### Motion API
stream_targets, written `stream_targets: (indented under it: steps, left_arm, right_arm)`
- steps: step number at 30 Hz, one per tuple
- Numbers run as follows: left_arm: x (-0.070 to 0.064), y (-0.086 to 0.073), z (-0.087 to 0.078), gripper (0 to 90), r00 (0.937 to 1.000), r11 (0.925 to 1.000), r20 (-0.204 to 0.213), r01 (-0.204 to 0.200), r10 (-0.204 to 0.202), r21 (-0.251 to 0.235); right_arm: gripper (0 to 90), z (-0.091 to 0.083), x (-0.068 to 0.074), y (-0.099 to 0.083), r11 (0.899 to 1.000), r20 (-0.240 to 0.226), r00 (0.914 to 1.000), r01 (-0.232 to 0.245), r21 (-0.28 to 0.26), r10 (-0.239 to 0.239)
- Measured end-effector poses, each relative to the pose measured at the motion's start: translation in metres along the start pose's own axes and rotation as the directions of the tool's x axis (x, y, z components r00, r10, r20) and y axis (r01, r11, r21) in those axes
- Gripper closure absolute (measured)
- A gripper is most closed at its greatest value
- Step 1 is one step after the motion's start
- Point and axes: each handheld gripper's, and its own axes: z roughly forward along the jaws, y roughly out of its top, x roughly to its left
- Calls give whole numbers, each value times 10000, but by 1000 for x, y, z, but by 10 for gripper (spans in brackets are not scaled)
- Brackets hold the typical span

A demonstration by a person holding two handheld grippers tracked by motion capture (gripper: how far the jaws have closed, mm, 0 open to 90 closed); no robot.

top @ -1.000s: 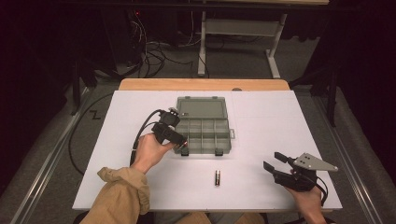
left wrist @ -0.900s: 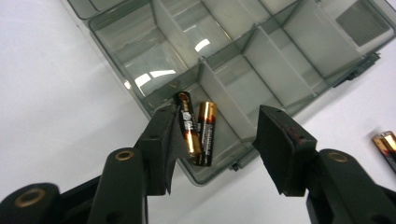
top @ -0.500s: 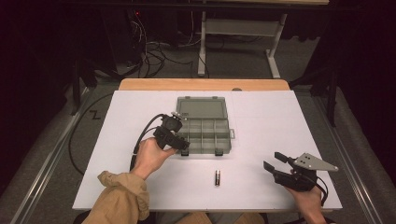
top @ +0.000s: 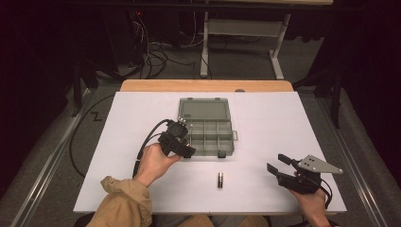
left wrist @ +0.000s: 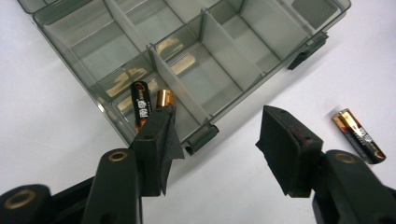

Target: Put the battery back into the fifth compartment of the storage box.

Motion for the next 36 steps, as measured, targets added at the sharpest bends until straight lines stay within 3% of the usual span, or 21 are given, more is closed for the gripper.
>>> stream_targets:
  steps: [14, 36]
  left_arm:
    - [-5, -3, 5, 425, 9999, 9998, 80, 84, -85, 161]
    - [-27, -9, 15, 394, 9982, 9978, 249, -561, 553, 345]
  right_arm:
    - [416, -1, -1, -1, 10000, 23, 10000, -21, -16, 21]
    - [417, -2, 0, 0, 9999, 69, 10000, 20, -99, -19]
